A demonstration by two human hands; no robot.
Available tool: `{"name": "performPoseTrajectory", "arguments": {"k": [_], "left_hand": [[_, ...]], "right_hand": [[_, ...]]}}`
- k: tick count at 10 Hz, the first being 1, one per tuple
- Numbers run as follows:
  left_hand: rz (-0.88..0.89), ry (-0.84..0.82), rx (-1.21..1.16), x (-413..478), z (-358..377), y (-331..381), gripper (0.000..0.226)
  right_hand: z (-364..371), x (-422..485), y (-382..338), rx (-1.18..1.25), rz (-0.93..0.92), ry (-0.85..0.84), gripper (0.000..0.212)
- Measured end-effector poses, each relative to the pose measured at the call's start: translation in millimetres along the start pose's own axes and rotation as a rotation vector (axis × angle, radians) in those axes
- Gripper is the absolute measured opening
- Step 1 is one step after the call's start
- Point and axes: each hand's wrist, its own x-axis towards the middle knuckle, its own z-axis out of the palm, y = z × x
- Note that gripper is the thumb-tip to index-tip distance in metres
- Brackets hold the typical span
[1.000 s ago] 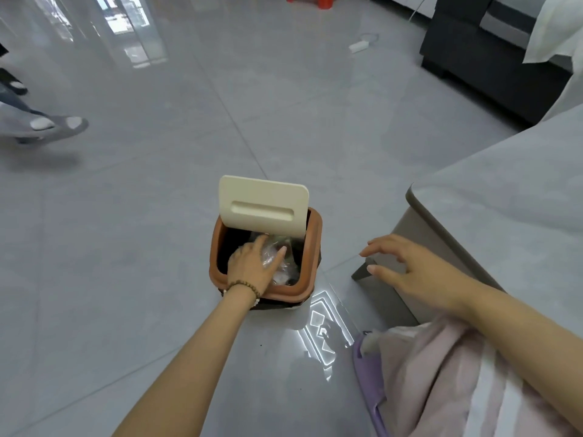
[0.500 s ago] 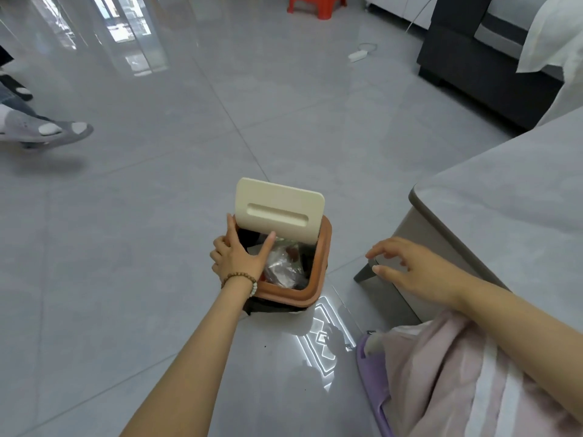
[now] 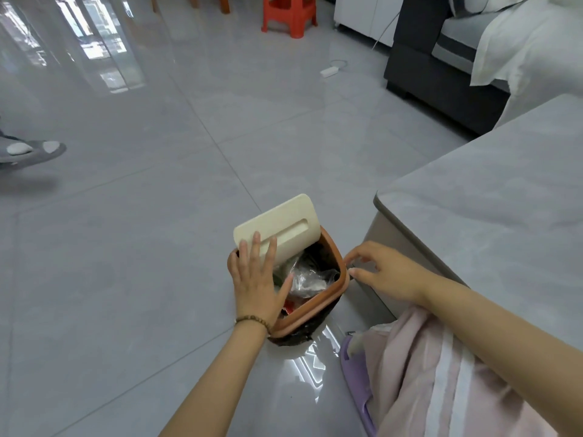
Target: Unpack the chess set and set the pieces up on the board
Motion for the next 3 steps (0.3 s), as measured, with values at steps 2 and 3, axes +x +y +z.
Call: {"name": "performPoseTrajectory", "arguments": {"k": [2,3], "left_hand": [[-0.079,-0.342,0.129,34,-4,3,0.080],[-0.053,-0.351,0.062,44,-21,26,0.079]], "right_hand": [[-3,-6,-5,0.027,-0.013,0.029,0.017],[-6,-12,-9,0.040,-0.050,0.135,0.020]]}}
